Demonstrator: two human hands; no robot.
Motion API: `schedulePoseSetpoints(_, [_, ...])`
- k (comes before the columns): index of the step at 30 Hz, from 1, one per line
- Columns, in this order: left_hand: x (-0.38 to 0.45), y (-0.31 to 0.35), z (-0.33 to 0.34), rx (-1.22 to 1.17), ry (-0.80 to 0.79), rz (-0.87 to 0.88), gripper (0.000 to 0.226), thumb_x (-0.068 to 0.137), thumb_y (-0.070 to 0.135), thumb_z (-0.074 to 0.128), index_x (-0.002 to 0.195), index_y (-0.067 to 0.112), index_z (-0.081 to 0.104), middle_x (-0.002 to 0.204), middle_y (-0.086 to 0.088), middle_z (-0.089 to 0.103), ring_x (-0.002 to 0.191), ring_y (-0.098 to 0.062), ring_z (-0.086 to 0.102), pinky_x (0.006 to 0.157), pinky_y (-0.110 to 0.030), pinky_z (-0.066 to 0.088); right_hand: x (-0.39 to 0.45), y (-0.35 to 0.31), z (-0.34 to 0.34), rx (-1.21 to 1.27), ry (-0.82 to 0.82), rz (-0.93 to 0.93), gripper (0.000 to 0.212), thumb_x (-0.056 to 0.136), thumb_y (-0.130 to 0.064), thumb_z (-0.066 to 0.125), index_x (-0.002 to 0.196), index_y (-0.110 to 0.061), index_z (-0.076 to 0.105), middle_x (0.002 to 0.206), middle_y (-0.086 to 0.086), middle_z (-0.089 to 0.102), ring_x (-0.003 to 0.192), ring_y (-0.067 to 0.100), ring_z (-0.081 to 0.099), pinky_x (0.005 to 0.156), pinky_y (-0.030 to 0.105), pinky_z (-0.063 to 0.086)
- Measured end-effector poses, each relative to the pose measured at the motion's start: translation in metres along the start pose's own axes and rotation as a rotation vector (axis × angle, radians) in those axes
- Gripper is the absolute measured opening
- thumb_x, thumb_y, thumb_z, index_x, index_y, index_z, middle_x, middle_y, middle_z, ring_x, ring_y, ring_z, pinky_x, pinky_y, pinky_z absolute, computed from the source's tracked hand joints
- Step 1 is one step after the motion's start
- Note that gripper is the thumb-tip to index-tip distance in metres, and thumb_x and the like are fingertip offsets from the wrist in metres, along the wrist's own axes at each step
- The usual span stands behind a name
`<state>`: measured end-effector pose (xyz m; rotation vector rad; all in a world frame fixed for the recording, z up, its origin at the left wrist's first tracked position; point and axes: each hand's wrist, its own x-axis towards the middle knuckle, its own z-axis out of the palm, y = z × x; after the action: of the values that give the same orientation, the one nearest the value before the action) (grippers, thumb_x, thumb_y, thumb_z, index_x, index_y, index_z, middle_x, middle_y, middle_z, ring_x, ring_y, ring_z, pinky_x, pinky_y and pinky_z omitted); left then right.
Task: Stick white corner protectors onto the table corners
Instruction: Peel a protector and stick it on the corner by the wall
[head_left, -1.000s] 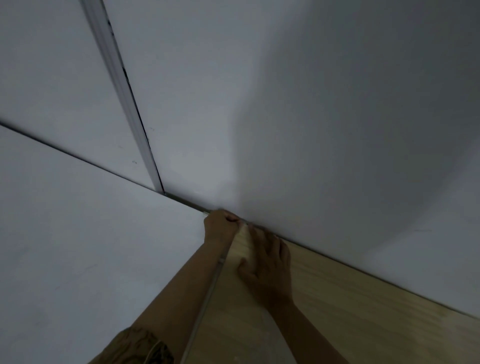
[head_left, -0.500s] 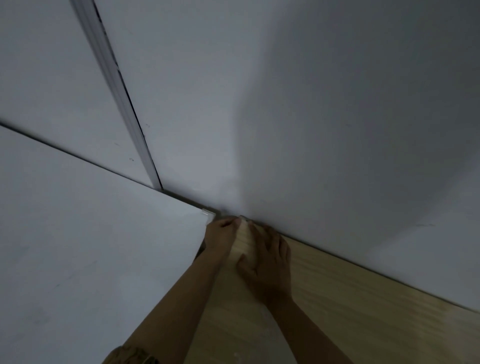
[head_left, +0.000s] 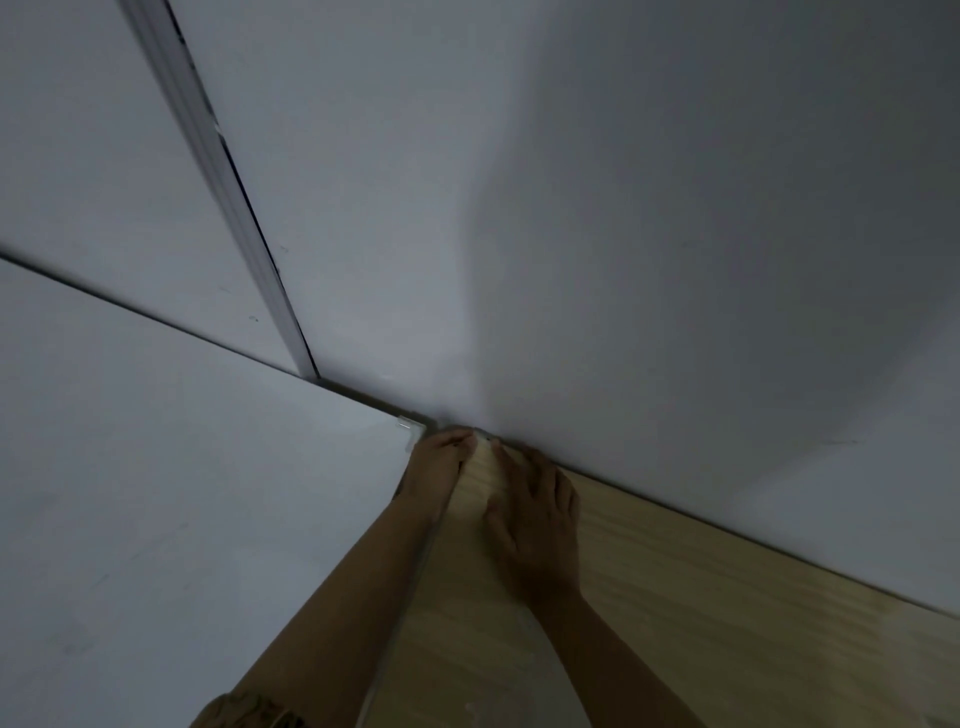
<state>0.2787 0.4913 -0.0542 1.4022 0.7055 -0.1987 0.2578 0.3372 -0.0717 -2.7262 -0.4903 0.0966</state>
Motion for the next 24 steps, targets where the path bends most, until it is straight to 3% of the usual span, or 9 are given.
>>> schedulePoseSetpoints(4, [-0.0007, -0.0030, -0.0007, -0.016, 0.038, 0.038, 0.010, 0.089, 0.015, 0.062, 0.091, 0.022, 0.069, 0.111, -0.015, 0.067, 0.105, -0.031, 0.062, 0.099, -0.046, 0.048, -0.0012, -0.0038, -0.0019, -0.011, 0.005, 0.019, 0.062, 0.088, -0.046, 0.039, 0.148, -0.039, 0.027, 0.147, 0.005, 0.038, 0.131, 0.027, 0.035, 0.110, 0.037, 0.018])
schedulePoseSetpoints(7, [-0.0043, 0.0012, 0.0043, -0.070, 0.048, 0.009, 0.016, 0.093, 0.006, 0.053, 0.088, 0.019, 0.062, 0.099, -0.008, 0.065, 0.095, -0.024, 0.062, 0.087, -0.026, 0.054, -0.0018, -0.0032, -0.0031, -0.013, 0.026, 0.004, 0.062, 0.088, -0.046, 0.040, 0.148, -0.039, 0.028, 0.147, 0.003, 0.037, 0.132, 0.025, 0.035, 0.110, 0.037, 0.019])
schedulePoseSetpoints(9, [-0.0030, 0.0001, 0.0064, -0.066, 0.056, 0.015, 0.018, 0.092, 0.009, 0.053, 0.092, 0.025, 0.061, 0.102, -0.002, 0.065, 0.099, -0.022, 0.062, 0.090, -0.031, 0.053, -0.0024, -0.0037, -0.0038, -0.014, 0.026, 0.003, 0.062, 0.087, -0.047, 0.038, 0.148, -0.039, 0.028, 0.148, 0.002, 0.036, 0.131, 0.025, 0.035, 0.110, 0.038, 0.020])
schedulePoseSetpoints(13, [-0.0033, -0.0006, 0.0047, -0.180, 0.079, 0.051, 0.012, 0.092, 0.003, 0.053, 0.102, 0.002, 0.060, 0.098, -0.016, 0.062, 0.084, -0.026, 0.062, 0.078, -0.028, 0.056, -0.0009, -0.0053, -0.0051, -0.003, 0.026, 0.000, 0.061, 0.088, -0.045, 0.039, 0.148, -0.038, 0.027, 0.147, 0.002, 0.036, 0.131, 0.024, 0.034, 0.110, 0.037, 0.020])
schedulePoseSetpoints(15, [0.0001, -0.0045, 0.0049, -0.146, 0.081, 0.117, 0.018, 0.092, -0.002, 0.051, 0.107, -0.003, 0.061, 0.102, -0.014, 0.063, 0.093, -0.029, 0.063, 0.085, -0.028, 0.055, -0.0003, -0.0045, -0.0045, -0.014, 0.037, 0.003, 0.061, 0.088, -0.044, 0.040, 0.148, -0.039, 0.028, 0.146, 0.002, 0.037, 0.130, 0.024, 0.035, 0.110, 0.037, 0.021])
schedulePoseSetpoints(19, [-0.0030, -0.0038, 0.0041, -0.030, 0.038, 0.123, 0.017, 0.093, 0.005, 0.051, 0.108, 0.008, 0.059, 0.100, -0.005, 0.063, 0.091, -0.016, 0.061, 0.080, -0.022, 0.052, -0.0019, -0.0043, -0.0029, -0.012, 0.019, 0.021, 0.061, 0.088, -0.046, 0.039, 0.147, -0.040, 0.029, 0.147, 0.003, 0.037, 0.129, 0.025, 0.035, 0.109, 0.039, 0.022])
schedulePoseSetpoints(21, [-0.0020, -0.0033, 0.0041, -0.117, 0.022, 0.134, 0.018, 0.095, -0.001, 0.044, 0.108, -0.004, 0.056, 0.093, -0.009, 0.060, 0.081, -0.008, 0.060, 0.073, -0.014, 0.052, -0.0014, -0.0040, -0.0019, -0.015, 0.026, 0.018, 0.060, 0.087, -0.046, 0.038, 0.147, -0.040, 0.030, 0.147, 0.003, 0.038, 0.128, 0.026, 0.036, 0.108, 0.038, 0.022])
schedulePoseSetpoints(22, [-0.0001, -0.0041, 0.0037, -0.148, 0.032, 0.142, 0.019, 0.096, 0.000, 0.043, 0.106, -0.008, 0.056, 0.092, -0.011, 0.060, 0.080, -0.007, 0.061, 0.074, -0.013, 0.052, -0.0013, -0.0029, -0.0011, -0.016, 0.032, 0.016, 0.060, 0.088, -0.046, 0.037, 0.147, -0.040, 0.030, 0.147, 0.003, 0.037, 0.129, 0.026, 0.035, 0.109, 0.038, 0.022])
schedulePoseSetpoints(24, [0.0048, -0.0061, 0.0047, -0.087, 0.053, 0.155, 0.033, 0.093, 0.026, 0.054, 0.099, -0.005, 0.063, 0.095, -0.015, 0.067, 0.089, -0.019, 0.065, 0.087, -0.029, 0.053, -0.0008, -0.0025, -0.0015, -0.012, 0.026, 0.018, 0.060, 0.088, -0.047, 0.035, 0.147, -0.041, 0.027, 0.149, 0.002, 0.035, 0.131, 0.025, 0.033, 0.110, 0.038, 0.020])
